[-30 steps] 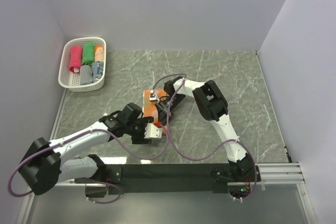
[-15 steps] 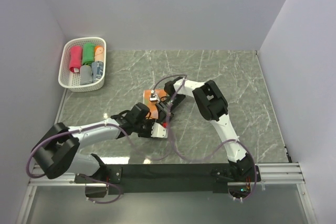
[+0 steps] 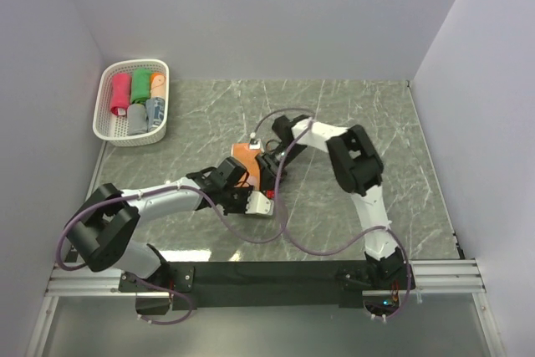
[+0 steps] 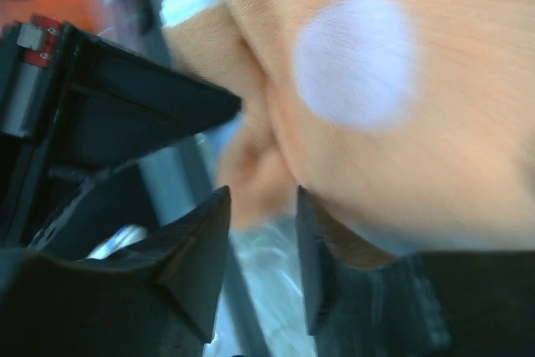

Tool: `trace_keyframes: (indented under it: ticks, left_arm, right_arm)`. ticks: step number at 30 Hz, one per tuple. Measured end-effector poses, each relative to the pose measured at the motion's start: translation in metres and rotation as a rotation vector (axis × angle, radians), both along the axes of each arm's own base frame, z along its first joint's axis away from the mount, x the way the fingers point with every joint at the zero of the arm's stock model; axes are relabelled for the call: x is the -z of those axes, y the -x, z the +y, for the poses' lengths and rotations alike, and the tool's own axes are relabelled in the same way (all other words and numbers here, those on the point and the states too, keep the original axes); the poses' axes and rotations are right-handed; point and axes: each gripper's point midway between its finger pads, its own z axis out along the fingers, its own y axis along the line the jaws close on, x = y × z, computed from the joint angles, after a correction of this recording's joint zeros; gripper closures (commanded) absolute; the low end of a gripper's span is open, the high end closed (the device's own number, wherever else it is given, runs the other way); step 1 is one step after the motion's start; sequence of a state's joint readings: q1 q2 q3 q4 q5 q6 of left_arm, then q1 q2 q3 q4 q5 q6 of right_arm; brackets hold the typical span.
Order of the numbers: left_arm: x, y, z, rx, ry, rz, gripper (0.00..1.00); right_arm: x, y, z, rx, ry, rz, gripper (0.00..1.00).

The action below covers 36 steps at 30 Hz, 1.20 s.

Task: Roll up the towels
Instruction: Roll the towel

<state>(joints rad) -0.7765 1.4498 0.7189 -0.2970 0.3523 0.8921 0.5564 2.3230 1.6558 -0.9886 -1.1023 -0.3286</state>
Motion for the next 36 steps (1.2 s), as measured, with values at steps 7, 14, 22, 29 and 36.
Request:
trace_keyframes:
  ticks: [7, 14, 22, 29, 36]
  left_arm:
    - [0.001, -0.001, 0.001, -0.028, -0.019, 0.096, 0.99]
    - [0.000, -0.014, 0.002, -0.113, -0.014, 0.328, 0.99]
    - [-0.002, -0.037, 0.005, -0.243, -0.016, 0.696, 0.99]
    - [-0.001, -0.047, 0.006, -0.362, -0.022, 1.029, 1.00]
    - [0.000, -0.048, 0.009, -0.419, -0.024, 1.200, 0.99]
  right_arm:
    - [-0.063, -0.105, -0.052, 0.245, 0.078, -0.484, 0.46]
    - [-0.166, -0.175, -0.122, 0.545, 0.174, -1.016, 0.17]
    - [-0.249, -0.175, -0.145, 0.595, 0.187, -1.304, 0.06]
    - [-0.203, -0.083, -0.119, 0.302, 0.136, -1.281, 0.05]
    - [-0.147, 0.015, -0.053, -0.057, -0.006, -1.272, 0.13]
